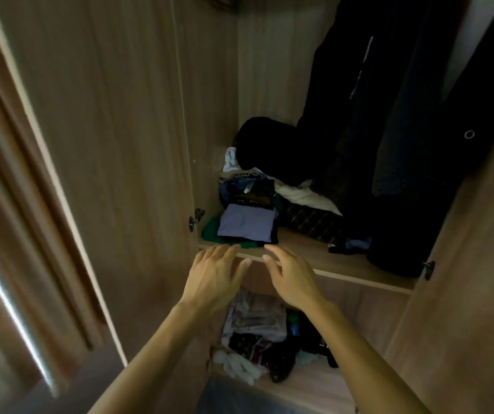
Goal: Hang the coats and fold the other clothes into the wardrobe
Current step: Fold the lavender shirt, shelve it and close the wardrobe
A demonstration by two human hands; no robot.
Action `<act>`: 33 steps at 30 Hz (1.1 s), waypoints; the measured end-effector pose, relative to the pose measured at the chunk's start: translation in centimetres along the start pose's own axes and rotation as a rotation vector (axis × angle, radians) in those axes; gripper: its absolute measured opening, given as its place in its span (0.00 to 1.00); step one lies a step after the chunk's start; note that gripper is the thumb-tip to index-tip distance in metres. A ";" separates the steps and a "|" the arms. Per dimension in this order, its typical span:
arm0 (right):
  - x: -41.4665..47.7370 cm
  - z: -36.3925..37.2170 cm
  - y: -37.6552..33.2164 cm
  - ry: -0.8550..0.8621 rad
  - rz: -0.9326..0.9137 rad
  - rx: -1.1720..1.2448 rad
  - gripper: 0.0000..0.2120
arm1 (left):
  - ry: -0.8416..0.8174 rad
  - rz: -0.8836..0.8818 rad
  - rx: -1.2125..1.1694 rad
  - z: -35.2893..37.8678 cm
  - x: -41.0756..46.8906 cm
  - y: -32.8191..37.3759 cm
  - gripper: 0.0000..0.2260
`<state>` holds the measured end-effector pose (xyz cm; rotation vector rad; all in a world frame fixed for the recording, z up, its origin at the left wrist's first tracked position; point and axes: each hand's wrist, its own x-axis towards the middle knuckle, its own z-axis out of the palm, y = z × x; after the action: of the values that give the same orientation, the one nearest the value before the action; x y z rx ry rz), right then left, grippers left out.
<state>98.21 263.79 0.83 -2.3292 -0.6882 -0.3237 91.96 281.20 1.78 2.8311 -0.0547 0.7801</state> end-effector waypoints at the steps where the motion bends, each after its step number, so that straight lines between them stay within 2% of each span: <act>1: -0.2 0.1 -0.9 0.002 -0.007 -0.002 0.21 | -0.004 -0.007 0.003 -0.6 -0.7 -0.4 0.32; 6: -0.7 2.4 -5.9 -0.013 -0.054 0.029 0.21 | -0.009 -0.074 -0.023 -3.7 -3.9 -4.1 0.31; 11: -0.2 6.6 -12.0 -0.051 -0.076 0.082 0.21 | -0.001 -0.136 -0.065 -7.2 -6.7 -10.1 0.23; 16: 1.4 12.3 -18.5 -0.133 -0.094 0.102 0.21 | 0.025 -0.223 -0.015 -10.6 -7.4 -18.3 0.28; 22: 4.1 15.8 -24.8 -0.080 -0.097 0.088 0.20 | 0.080 -0.235 0.004 -13.7 -5.9 -24.6 0.25; 26: 5.4 16.2 -27.0 -0.063 -0.086 0.029 0.20 | 0.070 -0.240 0.055 -15.8 -3.7 -26.6 0.20; 33: 7.1 15.2 -28.3 -0.037 -0.055 -0.047 0.21 | 0.093 -0.185 -0.017 -16.3 -1.1 -27.3 0.18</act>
<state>89.05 294.60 7.71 -2.3690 -0.7715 -0.3258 85.30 311.21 9.81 2.7304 0.2102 0.8619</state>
